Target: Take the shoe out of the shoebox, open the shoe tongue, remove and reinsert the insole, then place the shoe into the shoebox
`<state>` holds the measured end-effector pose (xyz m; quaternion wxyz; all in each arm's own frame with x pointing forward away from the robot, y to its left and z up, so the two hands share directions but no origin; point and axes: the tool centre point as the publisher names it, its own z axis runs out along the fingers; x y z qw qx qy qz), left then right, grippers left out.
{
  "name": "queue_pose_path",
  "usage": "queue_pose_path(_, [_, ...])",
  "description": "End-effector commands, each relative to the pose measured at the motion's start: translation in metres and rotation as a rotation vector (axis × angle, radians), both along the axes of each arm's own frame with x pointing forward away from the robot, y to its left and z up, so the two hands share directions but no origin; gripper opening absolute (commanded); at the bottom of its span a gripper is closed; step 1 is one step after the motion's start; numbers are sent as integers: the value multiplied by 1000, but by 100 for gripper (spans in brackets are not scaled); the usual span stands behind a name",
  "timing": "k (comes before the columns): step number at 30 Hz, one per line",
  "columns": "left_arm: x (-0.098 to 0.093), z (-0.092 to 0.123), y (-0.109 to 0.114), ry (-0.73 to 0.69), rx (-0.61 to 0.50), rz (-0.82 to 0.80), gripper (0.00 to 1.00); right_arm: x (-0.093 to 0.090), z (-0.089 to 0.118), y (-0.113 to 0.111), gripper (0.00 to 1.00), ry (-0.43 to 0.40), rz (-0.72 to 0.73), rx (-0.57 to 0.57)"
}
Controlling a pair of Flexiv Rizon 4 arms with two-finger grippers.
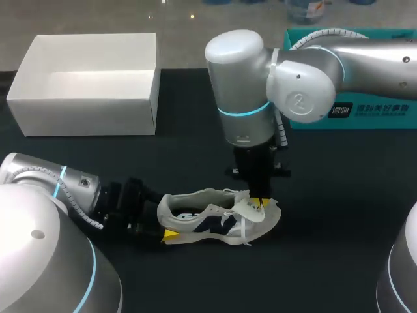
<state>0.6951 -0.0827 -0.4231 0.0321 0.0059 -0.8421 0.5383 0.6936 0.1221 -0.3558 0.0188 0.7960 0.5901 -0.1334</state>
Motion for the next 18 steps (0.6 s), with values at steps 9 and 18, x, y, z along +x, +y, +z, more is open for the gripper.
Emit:
queue_pose_path(9, [-1, -2, -1, -2, 0, 3, 0, -9, -4, 15, 69, -80, -197, -35])
queue_pose_path(18, [-1, -2, -1, -2, 0, 3, 0, -8, 44, 35, 100, -205, -101, -54])
